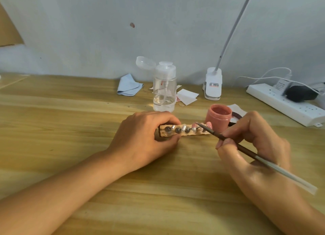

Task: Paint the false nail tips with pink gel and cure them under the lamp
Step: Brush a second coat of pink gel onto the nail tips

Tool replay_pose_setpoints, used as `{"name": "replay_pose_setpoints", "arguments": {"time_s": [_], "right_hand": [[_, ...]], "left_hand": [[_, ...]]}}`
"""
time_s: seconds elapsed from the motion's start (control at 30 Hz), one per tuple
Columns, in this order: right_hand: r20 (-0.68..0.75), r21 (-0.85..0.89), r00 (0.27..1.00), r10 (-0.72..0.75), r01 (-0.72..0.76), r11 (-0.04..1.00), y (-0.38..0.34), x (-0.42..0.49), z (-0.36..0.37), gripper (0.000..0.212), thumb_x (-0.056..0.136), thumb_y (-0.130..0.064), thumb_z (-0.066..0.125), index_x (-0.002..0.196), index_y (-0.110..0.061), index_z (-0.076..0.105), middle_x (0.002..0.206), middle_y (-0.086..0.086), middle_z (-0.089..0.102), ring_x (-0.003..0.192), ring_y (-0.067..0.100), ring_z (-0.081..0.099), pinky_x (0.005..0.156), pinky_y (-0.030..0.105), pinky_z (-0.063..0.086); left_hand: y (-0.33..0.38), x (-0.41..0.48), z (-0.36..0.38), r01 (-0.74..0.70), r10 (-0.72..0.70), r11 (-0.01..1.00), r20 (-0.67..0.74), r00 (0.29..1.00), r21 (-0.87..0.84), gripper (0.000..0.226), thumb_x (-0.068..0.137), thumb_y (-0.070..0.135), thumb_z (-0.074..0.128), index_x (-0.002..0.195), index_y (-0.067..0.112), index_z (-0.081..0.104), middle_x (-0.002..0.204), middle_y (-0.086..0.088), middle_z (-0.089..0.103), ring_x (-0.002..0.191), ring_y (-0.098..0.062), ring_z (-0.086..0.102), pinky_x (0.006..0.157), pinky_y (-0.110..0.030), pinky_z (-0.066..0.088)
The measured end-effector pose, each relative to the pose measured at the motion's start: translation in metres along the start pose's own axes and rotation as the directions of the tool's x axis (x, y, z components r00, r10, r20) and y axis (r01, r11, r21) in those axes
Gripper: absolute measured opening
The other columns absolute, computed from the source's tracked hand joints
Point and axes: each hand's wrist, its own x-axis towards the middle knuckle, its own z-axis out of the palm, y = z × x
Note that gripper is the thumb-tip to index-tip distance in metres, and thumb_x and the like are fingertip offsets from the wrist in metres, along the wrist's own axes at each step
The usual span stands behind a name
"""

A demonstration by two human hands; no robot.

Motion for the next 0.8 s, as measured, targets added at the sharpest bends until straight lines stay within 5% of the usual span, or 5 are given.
{"name": "replay_pose_setpoints", "arguments": {"time_s": [0.13, 0.27, 0.5, 0.8], "right_hand": [[-0.106, -0.102, 0.993, -0.058, 0.047, 0.994, 0.001, -0.003, 0.004, 0.016, 0.076, -0.003, 0.076, 0.079, -0.011, 0.063, 0.072, -0.007, 0.064, 0.074, 0.012, 0.062, 0.07, 0.04, 0.051], [-0.197, -0.125, 0.972, -0.129, 0.106, 0.987, -0.003, -0.006, 0.007, 0.008, 0.074, -0.029, 0.052, 0.076, -0.021, 0.051, 0.07, -0.005, 0.066, 0.073, 0.017, 0.064, 0.069, 0.041, 0.048], [-0.148, -0.143, 0.978, -0.146, 0.125, 0.982, -0.002, -0.002, 0.01, 0.01, 0.076, -0.012, 0.061, 0.083, -0.018, 0.057, 0.08, -0.009, 0.072, 0.078, 0.012, 0.07, 0.076, 0.04, 0.053], [-0.111, -0.191, 0.982, -0.155, 0.132, 0.973, -0.008, -0.004, 0.012, 0.011, 0.073, -0.029, 0.054, 0.076, -0.018, 0.056, 0.071, -0.009, 0.069, 0.08, 0.011, 0.067, 0.081, 0.044, 0.05]], "left_hand": [[0.001, 0.0, -0.001, 0.012, -0.012, 1.0, 0.007, 1.0, 0.007, 0.026, 0.077, 0.05, 0.058, 0.099, 0.041, 0.068, 0.087, 0.024, 0.07, 0.08, -0.004, 0.064, 0.07, -0.035, 0.052], [0.0, 0.0, 0.0, 0.035, -0.036, 0.999, 0.024, 0.999, 0.016, 0.028, 0.075, 0.051, 0.058, 0.099, 0.04, 0.068, 0.086, 0.021, 0.07, 0.081, -0.006, 0.064, 0.072, -0.035, 0.052], [0.001, 0.0, 0.001, 0.065, -0.066, 0.995, 0.01, 0.998, 0.072, 0.032, 0.071, 0.057, 0.054, 0.1, 0.044, 0.06, 0.081, 0.022, 0.068, 0.075, -0.003, 0.061, 0.07, -0.033, 0.052], [0.0, 0.0, 0.0, 0.032, -0.034, 0.995, 0.016, 0.999, 0.099, 0.019, 0.073, 0.046, 0.063, 0.09, 0.038, 0.064, 0.083, 0.021, 0.064, 0.08, -0.002, 0.057, 0.07, -0.033, 0.049]]}}
